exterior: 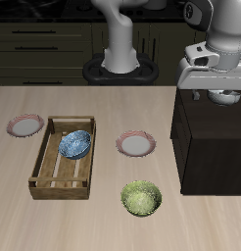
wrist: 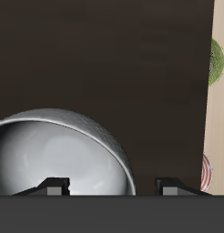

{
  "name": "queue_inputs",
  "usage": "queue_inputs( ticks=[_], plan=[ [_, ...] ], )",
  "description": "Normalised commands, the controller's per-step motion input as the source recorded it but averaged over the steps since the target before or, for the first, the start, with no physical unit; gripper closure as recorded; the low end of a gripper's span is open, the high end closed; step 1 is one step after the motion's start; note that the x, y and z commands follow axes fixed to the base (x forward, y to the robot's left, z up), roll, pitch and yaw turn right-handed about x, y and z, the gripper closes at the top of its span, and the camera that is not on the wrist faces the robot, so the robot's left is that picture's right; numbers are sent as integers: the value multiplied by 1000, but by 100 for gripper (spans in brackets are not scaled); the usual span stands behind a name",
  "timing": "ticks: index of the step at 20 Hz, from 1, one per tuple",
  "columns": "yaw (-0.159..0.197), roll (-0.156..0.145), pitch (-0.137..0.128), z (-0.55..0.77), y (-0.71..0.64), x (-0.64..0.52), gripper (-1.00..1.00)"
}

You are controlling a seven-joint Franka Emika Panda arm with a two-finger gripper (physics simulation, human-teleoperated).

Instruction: Place the white bowl on the off-center plate and place the green bowl on top of the wooden shelf

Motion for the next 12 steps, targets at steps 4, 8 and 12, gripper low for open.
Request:
queue_inputs(
  ticks=[4, 8, 12],
  plan=[
    [-2, 79, -33, 78, 145, -203, 100],
    [-14, 18, -16, 55, 9, -37, 100],
    [1, 2, -15, 76, -107, 40, 100]
  ],
)
